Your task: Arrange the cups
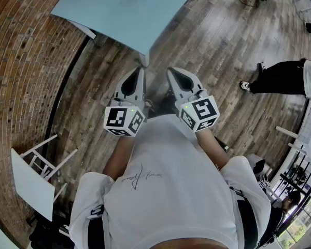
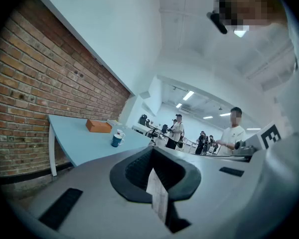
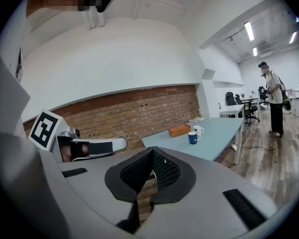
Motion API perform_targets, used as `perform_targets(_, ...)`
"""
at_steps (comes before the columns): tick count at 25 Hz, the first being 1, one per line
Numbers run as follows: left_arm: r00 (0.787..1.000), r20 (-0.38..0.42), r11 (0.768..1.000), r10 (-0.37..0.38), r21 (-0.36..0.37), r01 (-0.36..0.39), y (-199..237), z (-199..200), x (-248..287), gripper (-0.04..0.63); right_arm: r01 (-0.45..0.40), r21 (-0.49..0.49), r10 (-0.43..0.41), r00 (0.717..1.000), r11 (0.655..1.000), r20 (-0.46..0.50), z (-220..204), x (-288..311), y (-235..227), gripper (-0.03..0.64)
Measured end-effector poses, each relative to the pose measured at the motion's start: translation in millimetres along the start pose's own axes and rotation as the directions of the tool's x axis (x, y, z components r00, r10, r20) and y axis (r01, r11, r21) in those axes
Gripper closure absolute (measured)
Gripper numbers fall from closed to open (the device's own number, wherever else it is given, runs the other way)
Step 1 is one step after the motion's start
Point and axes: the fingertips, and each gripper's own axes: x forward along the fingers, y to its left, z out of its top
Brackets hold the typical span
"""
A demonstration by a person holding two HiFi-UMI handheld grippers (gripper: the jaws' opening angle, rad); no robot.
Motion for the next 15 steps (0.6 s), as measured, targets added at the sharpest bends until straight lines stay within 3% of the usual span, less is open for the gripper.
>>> perform_targets(15, 0.999, 0.004, 0.999, 0.039, 0.01, -0.039, -20, -1, 57, 0.588, -0.058, 0.029, 0.058, 0.998, 0.998, -0.015, 16, 16, -53, 0.597)
